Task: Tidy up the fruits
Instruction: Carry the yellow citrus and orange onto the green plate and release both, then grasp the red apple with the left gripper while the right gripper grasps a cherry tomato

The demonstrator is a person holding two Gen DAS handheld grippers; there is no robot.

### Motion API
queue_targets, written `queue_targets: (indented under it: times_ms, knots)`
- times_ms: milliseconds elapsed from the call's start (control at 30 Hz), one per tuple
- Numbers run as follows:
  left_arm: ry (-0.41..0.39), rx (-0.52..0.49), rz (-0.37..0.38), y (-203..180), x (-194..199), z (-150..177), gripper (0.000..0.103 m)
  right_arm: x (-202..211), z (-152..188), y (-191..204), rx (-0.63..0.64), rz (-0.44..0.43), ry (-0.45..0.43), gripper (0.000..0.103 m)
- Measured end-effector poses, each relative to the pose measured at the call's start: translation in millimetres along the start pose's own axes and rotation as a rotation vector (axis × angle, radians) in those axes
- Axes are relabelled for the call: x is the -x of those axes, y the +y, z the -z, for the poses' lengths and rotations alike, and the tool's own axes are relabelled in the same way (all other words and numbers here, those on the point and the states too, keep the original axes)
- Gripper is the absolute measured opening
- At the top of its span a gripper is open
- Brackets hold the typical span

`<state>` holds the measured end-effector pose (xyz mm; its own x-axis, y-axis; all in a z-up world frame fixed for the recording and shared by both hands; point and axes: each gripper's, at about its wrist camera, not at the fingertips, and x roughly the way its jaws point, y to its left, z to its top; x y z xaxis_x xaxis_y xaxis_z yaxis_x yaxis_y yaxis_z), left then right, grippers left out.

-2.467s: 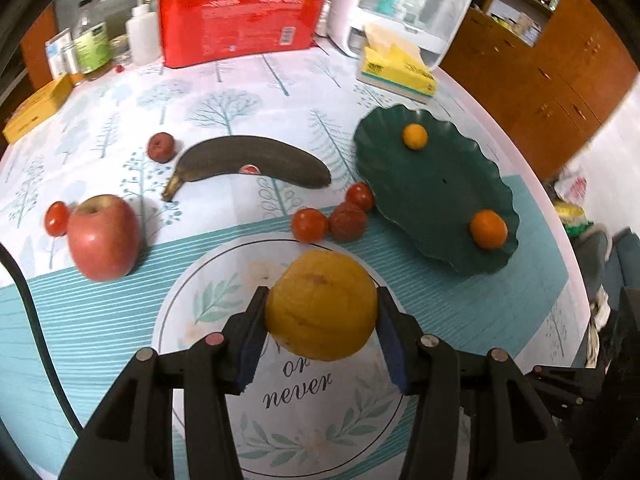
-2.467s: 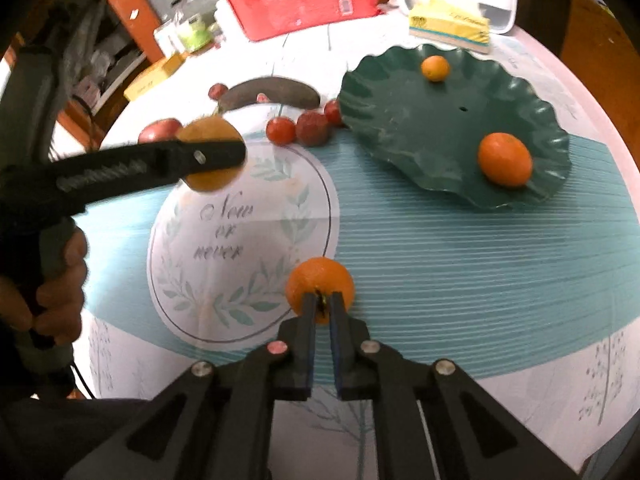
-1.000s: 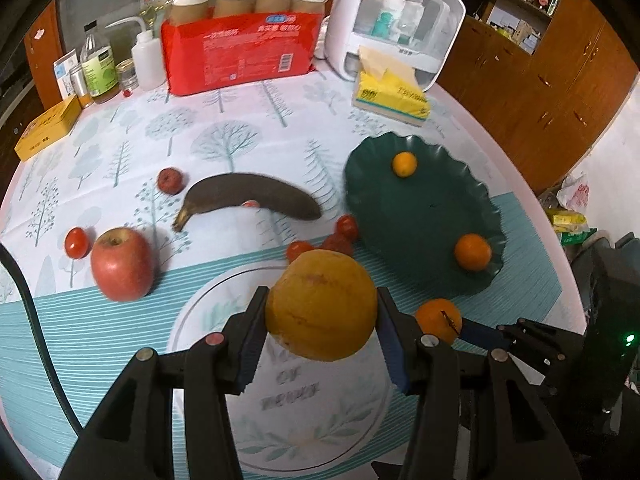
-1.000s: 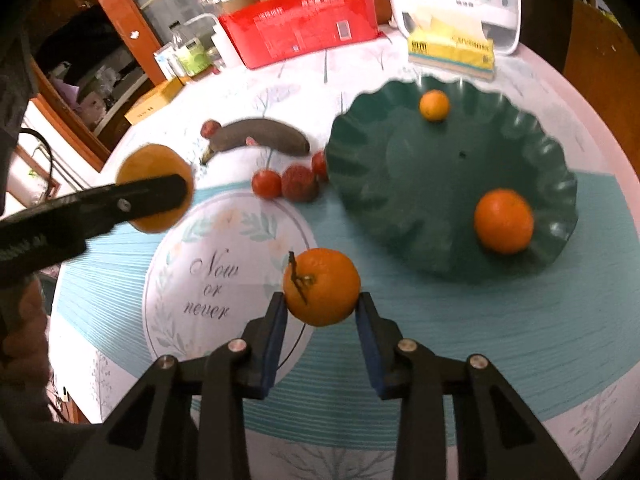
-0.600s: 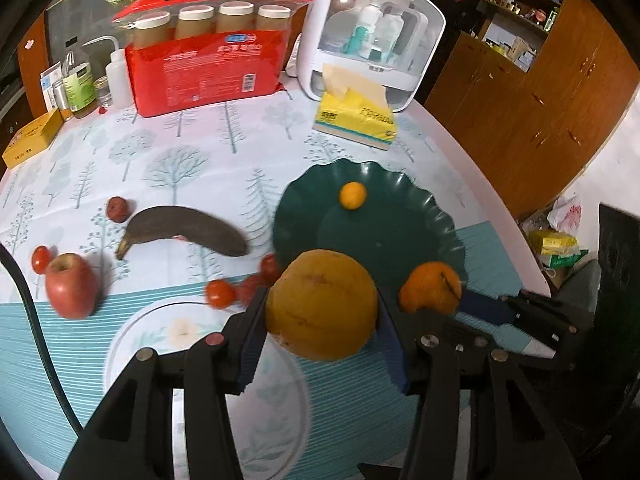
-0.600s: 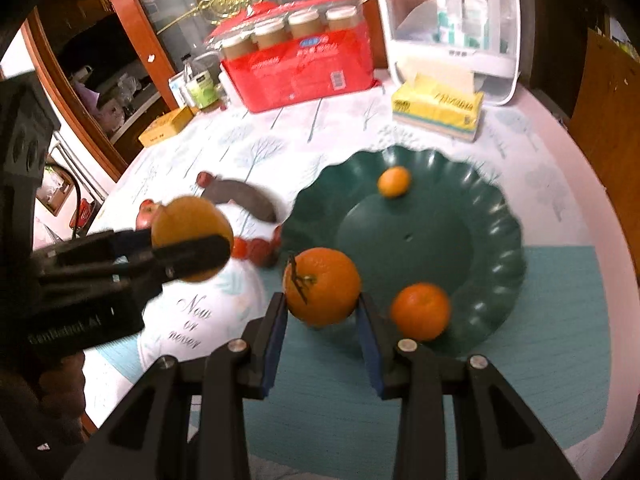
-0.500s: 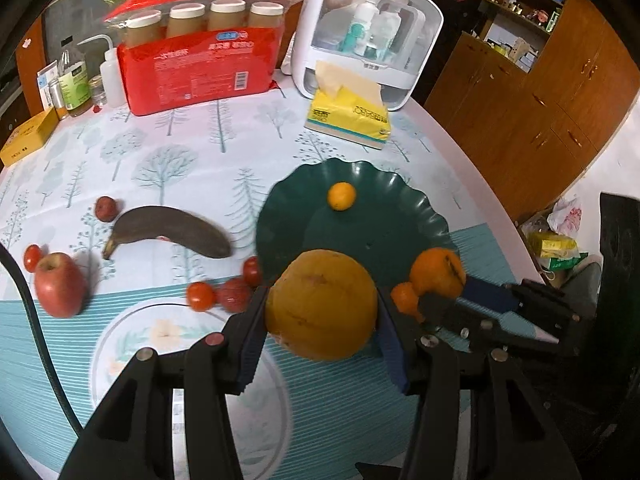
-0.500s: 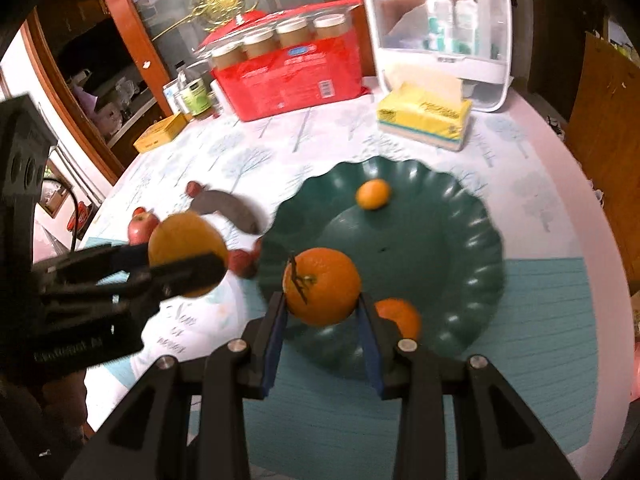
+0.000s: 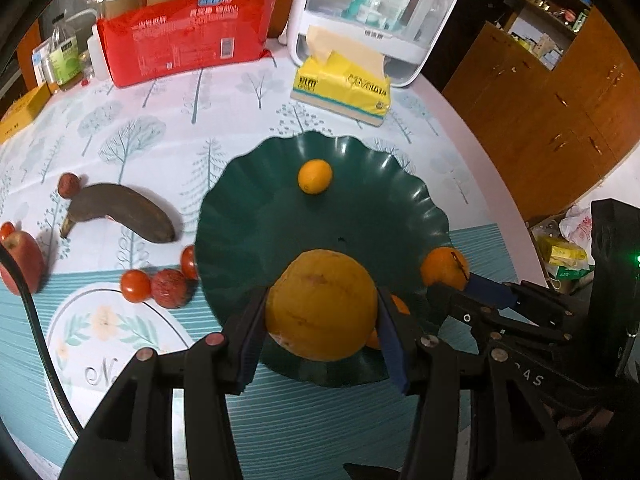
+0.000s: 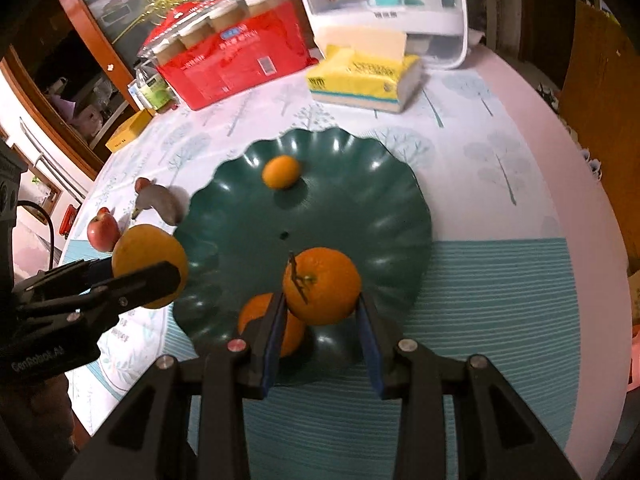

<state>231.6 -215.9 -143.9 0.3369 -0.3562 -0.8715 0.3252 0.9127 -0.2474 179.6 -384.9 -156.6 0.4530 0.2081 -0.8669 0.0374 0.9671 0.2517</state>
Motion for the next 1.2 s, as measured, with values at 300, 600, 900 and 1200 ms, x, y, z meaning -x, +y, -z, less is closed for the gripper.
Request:
queue_targets:
  times_ms: [300,600,900,1200]
  knots:
    - [0.064,0.036,-0.036,-1,-27,-2,0.050,-16,0,-13,-0.003,-0.026,0.051,0.036]
    - [0.030,0.067,-0.039,6,-14,-2,0.065,-13,0,-13,-0.027,-0.046,0.043,0.041]
    - [-0.030,0.140,-0.066,33,18,7,0.078,3,0,2,-0.025,-0.042,0.003,0.054]
    - [-0.048,0.207,-0.125,85,46,38,0.080,14,6,35,-0.013,-0.034,-0.031,0.056]
